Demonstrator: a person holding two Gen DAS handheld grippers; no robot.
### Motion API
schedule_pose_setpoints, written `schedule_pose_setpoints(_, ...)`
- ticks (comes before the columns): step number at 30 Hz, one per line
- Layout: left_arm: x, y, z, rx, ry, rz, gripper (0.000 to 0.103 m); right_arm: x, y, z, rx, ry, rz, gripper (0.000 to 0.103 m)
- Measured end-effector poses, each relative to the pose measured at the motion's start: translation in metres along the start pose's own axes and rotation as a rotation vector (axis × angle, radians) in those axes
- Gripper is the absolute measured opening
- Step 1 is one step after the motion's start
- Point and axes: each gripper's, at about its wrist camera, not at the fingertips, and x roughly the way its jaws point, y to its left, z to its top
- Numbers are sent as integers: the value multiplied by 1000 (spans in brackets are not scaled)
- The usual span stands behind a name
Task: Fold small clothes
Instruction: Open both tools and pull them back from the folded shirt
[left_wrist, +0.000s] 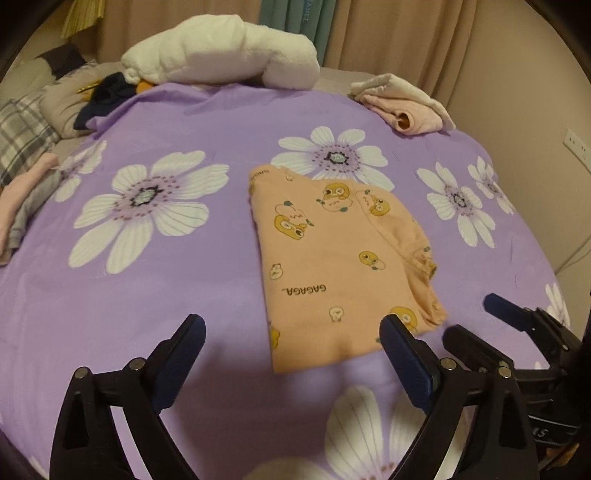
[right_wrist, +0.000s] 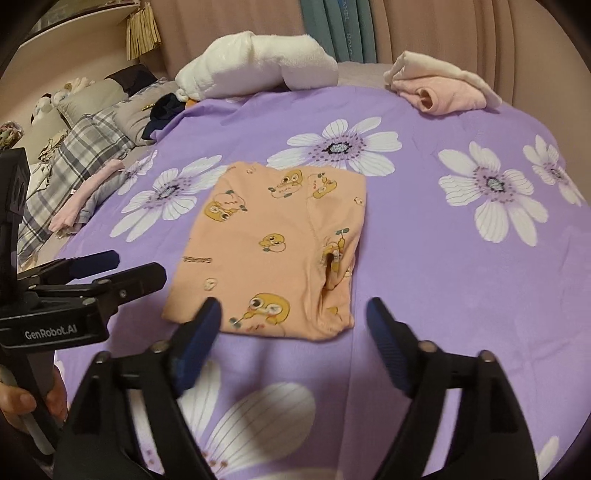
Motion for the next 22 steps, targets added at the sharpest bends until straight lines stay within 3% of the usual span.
schedule_pose_setpoints(4,-16,2,-3,-9,15,42,95,-24,5,1,2,-20,5,103)
schedule_pose_setpoints(7,-25,2,-8,-8,26,46,102,-38,11,-1,-9,-35,1,103)
schedule_pose_setpoints(12,-35,3,-15,-19,24,56,101,-39,16,-8,-33,-22,-29,103)
schedule_pose_setpoints(22,-46,5,-17,-20,-9,80,102,-45,23,-15,-19,-13,0,103)
